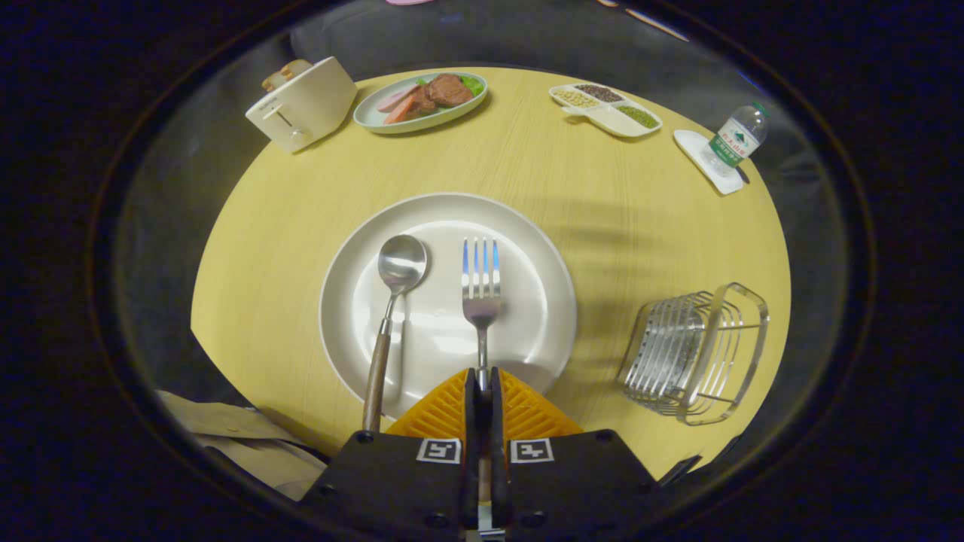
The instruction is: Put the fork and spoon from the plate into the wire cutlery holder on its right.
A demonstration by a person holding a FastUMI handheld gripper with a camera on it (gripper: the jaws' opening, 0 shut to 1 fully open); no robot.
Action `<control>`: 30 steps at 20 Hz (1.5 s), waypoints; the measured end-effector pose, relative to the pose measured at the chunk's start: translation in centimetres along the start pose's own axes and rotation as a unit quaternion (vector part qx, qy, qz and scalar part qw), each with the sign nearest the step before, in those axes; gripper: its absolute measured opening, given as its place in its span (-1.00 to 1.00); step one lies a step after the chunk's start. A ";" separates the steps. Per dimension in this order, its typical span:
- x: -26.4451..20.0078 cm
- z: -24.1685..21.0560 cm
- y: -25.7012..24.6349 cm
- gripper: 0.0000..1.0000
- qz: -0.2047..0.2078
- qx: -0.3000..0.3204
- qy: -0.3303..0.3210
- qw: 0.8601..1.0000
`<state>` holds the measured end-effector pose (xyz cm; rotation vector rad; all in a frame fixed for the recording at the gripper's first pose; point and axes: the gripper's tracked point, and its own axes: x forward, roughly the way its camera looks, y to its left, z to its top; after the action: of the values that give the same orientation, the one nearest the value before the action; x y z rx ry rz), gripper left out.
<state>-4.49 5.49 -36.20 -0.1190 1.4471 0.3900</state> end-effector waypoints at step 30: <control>-7.1 -3.2 -15.2 -0.80 -0.061 0.030 0.125 0.990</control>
<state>-3.00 -10.96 -31.99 -0.2128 1.6878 0.2352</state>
